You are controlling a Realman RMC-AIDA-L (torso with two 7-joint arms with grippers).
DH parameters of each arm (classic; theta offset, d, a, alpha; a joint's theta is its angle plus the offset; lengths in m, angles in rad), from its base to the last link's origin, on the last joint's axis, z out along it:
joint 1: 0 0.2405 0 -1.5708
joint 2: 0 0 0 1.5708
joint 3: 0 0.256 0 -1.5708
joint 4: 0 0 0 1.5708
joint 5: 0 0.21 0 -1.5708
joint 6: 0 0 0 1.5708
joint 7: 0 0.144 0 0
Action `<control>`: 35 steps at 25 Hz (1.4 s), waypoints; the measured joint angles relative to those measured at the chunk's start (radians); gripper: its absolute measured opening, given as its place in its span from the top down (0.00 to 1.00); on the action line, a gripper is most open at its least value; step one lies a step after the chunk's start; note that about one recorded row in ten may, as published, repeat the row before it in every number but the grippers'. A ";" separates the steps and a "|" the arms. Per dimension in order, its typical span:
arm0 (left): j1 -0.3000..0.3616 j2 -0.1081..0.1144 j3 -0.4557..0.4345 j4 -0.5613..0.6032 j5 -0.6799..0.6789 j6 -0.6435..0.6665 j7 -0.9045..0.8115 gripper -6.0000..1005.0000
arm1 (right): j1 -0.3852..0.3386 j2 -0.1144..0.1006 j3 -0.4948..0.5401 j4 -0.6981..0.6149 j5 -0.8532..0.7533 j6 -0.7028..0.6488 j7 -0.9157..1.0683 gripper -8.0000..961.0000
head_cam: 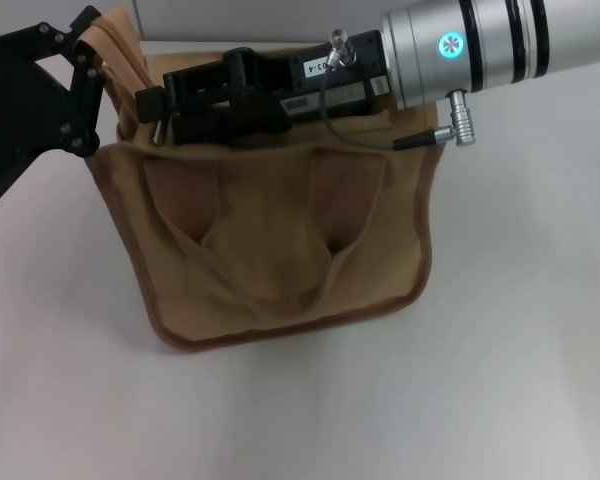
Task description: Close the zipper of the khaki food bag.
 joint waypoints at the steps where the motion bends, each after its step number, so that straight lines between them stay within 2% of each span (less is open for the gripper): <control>1: 0.000 0.000 -0.001 0.000 0.000 0.000 0.000 0.97 | 0.000 0.000 0.000 0.000 0.000 0.004 0.000 0.27; 4: -0.001 -0.001 -0.005 -0.001 -0.001 0.001 0.000 0.97 | 0.001 0.002 -0.005 0.001 -0.001 0.020 0.001 0.27; 10: -0.003 -0.001 -0.005 -0.006 -0.002 0.002 0.000 0.97 | 0.001 0.003 -0.011 0.002 -0.001 0.037 0.004 0.48; 18: -0.011 -0.004 -0.005 -0.009 -0.003 -0.006 0.000 0.97 | 0.004 0.005 -0.011 0.002 0.010 0.037 0.011 0.56; 29: -0.033 -0.005 0.004 -0.006 -0.004 -0.003 -0.047 0.97 | 0.018 0.004 -0.010 0.028 0.017 0.064 0.009 0.56; 35: -0.033 -0.006 0.004 -0.009 -0.004 0.001 -0.045 0.97 | 0.019 0.006 -0.011 0.030 0.024 0.076 0.009 0.61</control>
